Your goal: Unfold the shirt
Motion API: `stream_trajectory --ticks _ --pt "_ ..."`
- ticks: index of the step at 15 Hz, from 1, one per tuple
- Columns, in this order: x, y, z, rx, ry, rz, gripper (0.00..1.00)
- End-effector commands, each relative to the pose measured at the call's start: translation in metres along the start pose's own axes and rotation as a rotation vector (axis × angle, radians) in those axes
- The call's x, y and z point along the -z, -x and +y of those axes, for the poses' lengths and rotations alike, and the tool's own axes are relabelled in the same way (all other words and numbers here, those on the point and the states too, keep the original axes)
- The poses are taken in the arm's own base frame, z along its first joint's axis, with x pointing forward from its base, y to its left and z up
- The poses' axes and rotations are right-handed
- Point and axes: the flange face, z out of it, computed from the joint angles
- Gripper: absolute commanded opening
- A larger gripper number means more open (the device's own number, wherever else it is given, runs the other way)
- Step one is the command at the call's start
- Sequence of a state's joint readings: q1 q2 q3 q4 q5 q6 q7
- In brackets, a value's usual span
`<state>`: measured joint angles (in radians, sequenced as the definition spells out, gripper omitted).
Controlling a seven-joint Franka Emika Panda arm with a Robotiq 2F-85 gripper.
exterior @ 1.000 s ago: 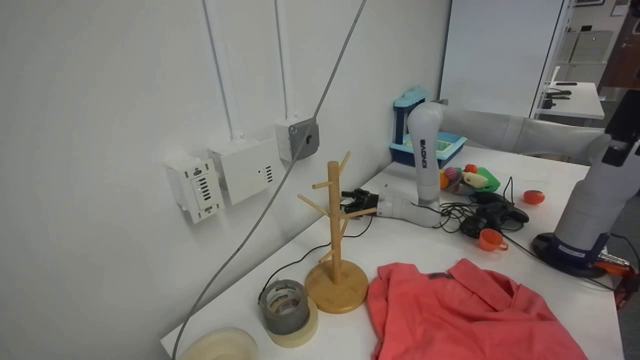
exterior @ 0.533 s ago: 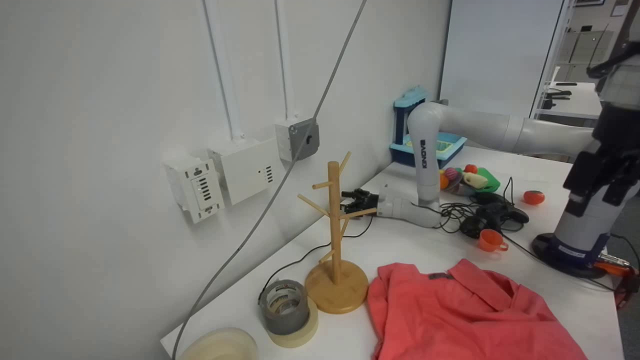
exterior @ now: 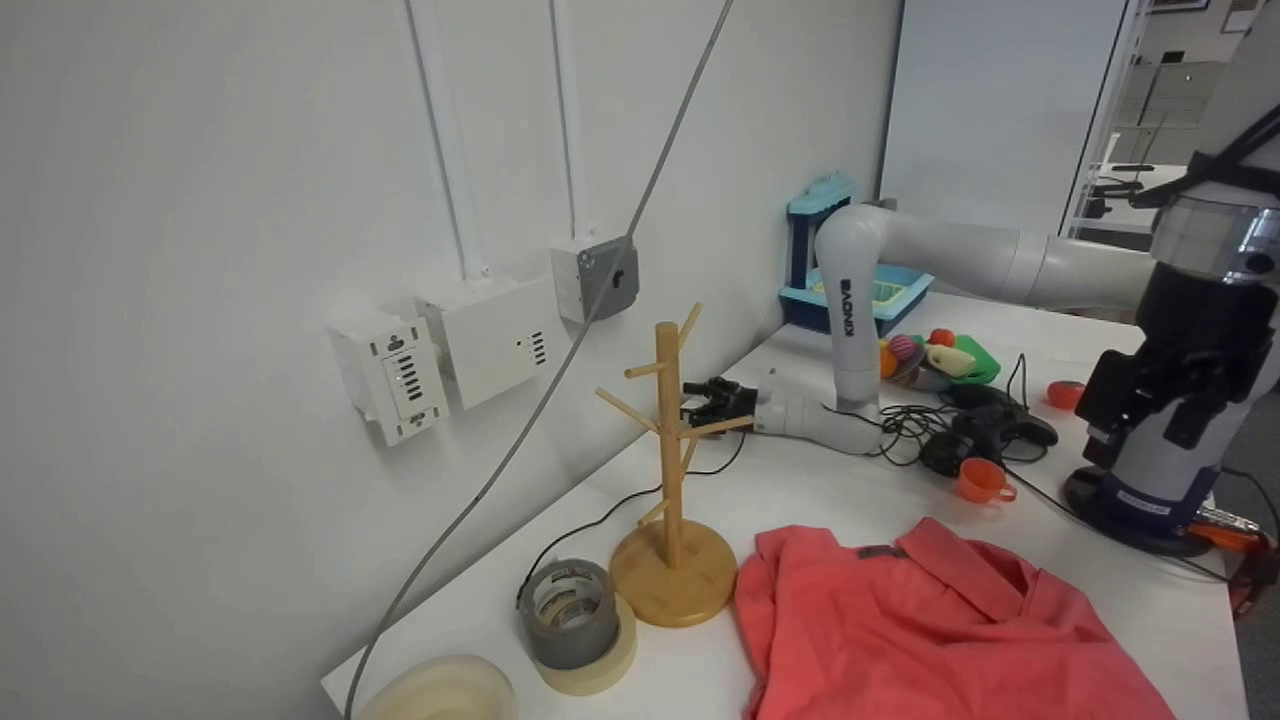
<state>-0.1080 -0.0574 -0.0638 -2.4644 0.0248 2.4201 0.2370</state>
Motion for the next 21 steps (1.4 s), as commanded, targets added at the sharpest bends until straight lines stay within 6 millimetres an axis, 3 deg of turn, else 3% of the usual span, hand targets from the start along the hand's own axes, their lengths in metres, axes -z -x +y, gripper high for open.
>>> stream_trajectory --ticks 1,3,11,12,17,21 --pt "0.001 0.0 0.0 0.0 0.0 0.0 1.0" --pt "-0.004 -0.002 0.0 -0.008 -0.008 -0.006 1.0" --pt "-0.053 -0.028 0.012 -0.115 -0.019 -0.108 1.0" --pt "-0.042 -0.013 0.008 -0.072 -0.004 -0.084 1.0" --pt "-0.056 -0.023 0.011 -0.091 -0.001 -0.103 1.0" --pt "-0.081 -0.041 0.01 -0.12 0.028 -0.113 1.0"
